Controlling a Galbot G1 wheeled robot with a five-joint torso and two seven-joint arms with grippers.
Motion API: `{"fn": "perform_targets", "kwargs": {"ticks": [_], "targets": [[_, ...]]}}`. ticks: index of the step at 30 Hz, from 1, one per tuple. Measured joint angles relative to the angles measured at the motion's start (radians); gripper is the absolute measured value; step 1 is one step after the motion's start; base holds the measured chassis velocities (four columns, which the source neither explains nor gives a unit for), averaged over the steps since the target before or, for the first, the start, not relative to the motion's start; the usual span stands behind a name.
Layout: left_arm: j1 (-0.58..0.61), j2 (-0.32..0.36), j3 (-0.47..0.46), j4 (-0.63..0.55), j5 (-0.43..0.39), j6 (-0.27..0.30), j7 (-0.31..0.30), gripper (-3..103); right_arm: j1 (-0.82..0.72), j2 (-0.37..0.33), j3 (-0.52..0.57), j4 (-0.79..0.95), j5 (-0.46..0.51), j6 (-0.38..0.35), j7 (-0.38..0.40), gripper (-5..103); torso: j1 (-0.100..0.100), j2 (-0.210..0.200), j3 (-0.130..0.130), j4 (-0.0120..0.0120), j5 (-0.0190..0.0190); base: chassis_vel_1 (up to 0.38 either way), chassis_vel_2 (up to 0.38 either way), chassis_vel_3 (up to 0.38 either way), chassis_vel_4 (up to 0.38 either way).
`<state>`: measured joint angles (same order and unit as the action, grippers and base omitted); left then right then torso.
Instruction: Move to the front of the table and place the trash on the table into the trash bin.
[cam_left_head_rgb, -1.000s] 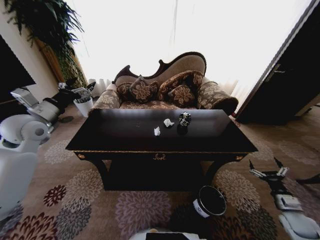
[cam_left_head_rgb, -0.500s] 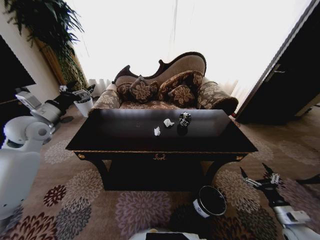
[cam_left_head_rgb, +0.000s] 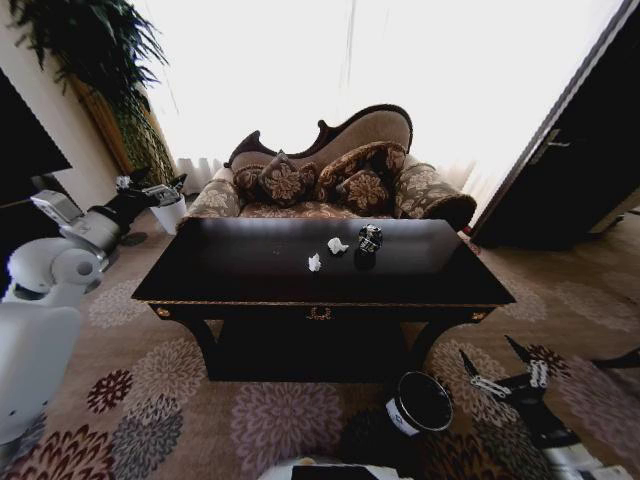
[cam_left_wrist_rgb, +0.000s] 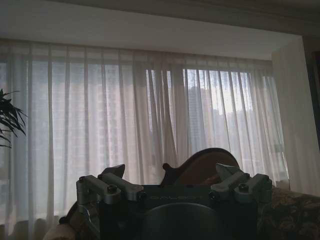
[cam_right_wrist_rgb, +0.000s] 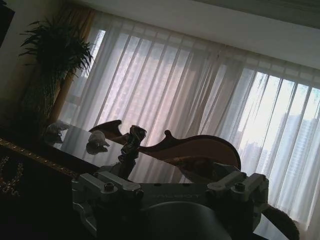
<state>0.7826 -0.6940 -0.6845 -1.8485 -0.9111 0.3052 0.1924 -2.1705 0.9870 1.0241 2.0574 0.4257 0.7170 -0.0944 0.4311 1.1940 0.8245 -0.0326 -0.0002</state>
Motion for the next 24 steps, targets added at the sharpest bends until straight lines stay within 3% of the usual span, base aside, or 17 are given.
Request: {"fn": "perform_targets", "kwargs": {"ticks": [10,14,18,21,24], "targets": [[0.08,-0.009,-0.028,-0.034,0.014,0.0,-0.015,100,0.108,-0.013,-0.033,0.237,0.077,-0.129,0.076,100,0.0,0.0,0.0,0.0004,-0.0002,0.0,0.0,0.0,0.0],[0.103,-0.026,-0.032,-0.066,0.014,0.012,-0.046,100,0.174,0.0,-0.069,0.265,0.077,-0.191,0.103,100,0.0,0.0,0.0,0.0009,0.0003,0.0,0.0,0.0,0.0],[0.107,-0.045,0.002,-0.118,0.005,0.039,-0.092,100,0.198,0.015,-0.076,0.298,0.076,-0.248,0.138,100,0.0,0.0,0.0,-0.0002,0.0002,0.0,0.0,0.0,0.0],[0.174,-0.058,-0.028,-0.195,-0.006,0.064,-0.138,100,0.234,-0.02,-0.07,0.338,0.103,-0.334,0.17,100,0.0,0.0,0.0,0.0002,0.0,0.0,0.0,0.0,0.0],[0.213,-0.071,-0.061,-0.24,-0.017,0.084,-0.16,100,0.259,-0.039,-0.068,0.355,0.123,-0.372,0.176,100,0.0,0.0,0.0,0.0008,0.0005,0.0,0.0,0.0,0.0]]}}
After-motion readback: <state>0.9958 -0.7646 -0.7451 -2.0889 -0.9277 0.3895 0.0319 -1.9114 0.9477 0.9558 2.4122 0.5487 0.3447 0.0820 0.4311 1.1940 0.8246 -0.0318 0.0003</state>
